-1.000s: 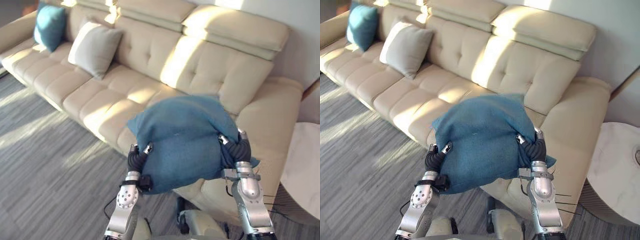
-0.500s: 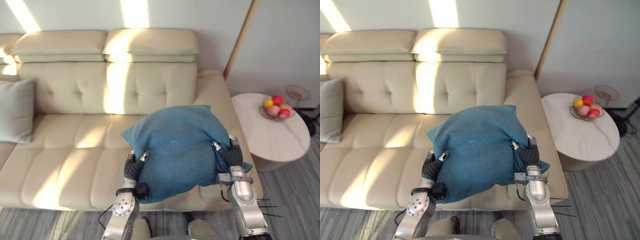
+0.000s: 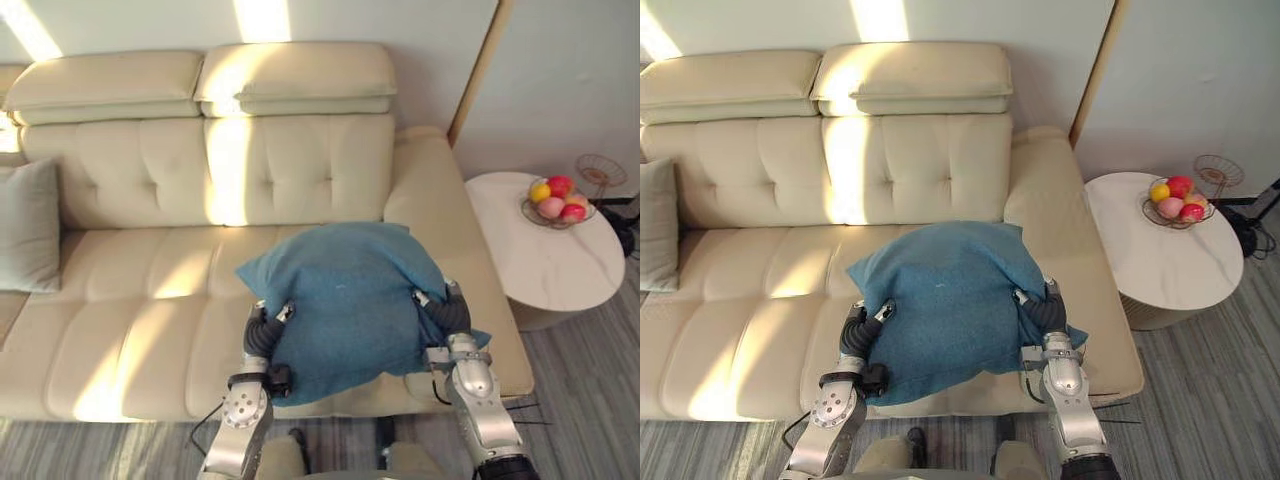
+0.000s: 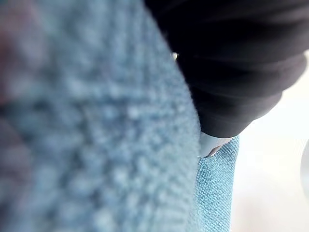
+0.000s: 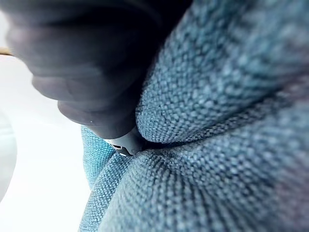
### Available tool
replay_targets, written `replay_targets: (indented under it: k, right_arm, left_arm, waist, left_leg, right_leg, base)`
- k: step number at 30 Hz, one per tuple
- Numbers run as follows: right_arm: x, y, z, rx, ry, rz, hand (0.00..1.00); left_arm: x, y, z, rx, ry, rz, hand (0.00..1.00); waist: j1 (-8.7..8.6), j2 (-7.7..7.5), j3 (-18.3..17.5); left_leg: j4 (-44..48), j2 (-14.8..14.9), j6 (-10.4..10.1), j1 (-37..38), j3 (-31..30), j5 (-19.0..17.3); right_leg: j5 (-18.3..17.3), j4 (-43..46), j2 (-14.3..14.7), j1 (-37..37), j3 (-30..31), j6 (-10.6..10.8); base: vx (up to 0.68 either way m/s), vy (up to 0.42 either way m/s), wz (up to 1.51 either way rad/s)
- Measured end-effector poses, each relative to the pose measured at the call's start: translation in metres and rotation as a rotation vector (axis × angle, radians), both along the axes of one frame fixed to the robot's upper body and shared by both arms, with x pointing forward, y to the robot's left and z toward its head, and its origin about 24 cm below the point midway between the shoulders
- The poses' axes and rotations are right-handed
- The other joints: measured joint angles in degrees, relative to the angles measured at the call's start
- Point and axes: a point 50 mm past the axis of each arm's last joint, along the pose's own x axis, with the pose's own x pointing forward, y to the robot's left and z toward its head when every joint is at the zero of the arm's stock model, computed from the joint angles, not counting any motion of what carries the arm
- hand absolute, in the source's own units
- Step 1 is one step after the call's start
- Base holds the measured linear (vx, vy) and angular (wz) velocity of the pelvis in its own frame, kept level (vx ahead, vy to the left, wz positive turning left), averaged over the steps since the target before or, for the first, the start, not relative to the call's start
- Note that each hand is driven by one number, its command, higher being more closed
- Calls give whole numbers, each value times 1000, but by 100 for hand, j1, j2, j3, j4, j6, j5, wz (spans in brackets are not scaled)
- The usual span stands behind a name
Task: Pick up cushions and gather them together orderly.
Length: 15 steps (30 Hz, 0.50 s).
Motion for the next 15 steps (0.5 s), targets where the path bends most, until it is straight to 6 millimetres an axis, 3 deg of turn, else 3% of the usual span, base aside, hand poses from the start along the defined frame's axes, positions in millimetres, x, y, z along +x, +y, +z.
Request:
replay_targets:
  k: [4, 6, 7, 9, 11, 13, 14, 15]
  right_arm:
    - [17, 12, 10, -63, -43, 1, 100]
    - [29, 15, 26, -77, -111, -17, 100]
    - [42, 19, 43, -78, -172, -24, 100]
    - [61, 24, 69, -107, -263, -51, 100]
    - [84, 27, 106, -102, -365, -104, 100]
    - [94, 27, 138, -100, -459, -156, 100]
    - [102, 27, 169, -77, -540, -195, 100]
    - [105, 28, 180, -67, -569, -207, 100]
  left_arm:
    - [13, 5, 7, 44, -33, 43, 100]
    - [28, 6, 22, 63, -100, 50, 100]
    - [42, 8, 36, 71, -155, 66, 100]
    - [68, 10, 59, 105, -237, 85, 100]
    - [100, 10, 100, 142, -367, 104, 100]
    - [121, 8, 137, 174, -476, 123, 100]
    - [136, 7, 173, 200, -572, 140, 100]
    - [141, 7, 188, 210, -607, 150, 100]
  waist:
    - [1, 52, 148]
    - [8, 55, 249]
    - [19, 53, 476]
    - [12, 59, 697]
    - [42, 62, 1042]
    - [118, 69, 1245]
    - [171, 65, 1369]
    - [181, 62, 1371]
  left_leg:
    - [-84, -32, -38, -179, 117, 56]
    - [52, -34, -57, -607, 171, 53]
    - [106, -26, -50, -800, 220, 78]
    - [277, -22, -20, -1193, 267, 108]
    - [479, -8, 89, -1551, 272, 189]
    - [587, 6, 103, -1803, 265, 215]
    - [679, 20, 112, -2022, 241, 236]
    - [698, 21, 137, -2125, 235, 254]
  right_leg:
    - [94, -70, -35, -319, 95, -70]
    - [169, -15, -39, -703, 91, -173]
    - [275, -9, -58, -887, 70, -246]
    - [490, 3, -107, -1256, 84, -169]
    - [695, 48, -124, -1566, 85, -45]
    - [744, 120, -119, -1799, 85, -30]
    - [810, 147, -110, -1982, 82, -18]
    - [833, 147, -109, -2070, 79, -27]
  base:
    - [-141, 9, -21]
    - [-151, 7, -26]
    - [-158, -3, -30]
    - [-172, -9, -19]
    - [-141, -17, -4]
    - [-133, -33, 1]
    - [-125, -43, 2]
    - [-85, -36, 5]
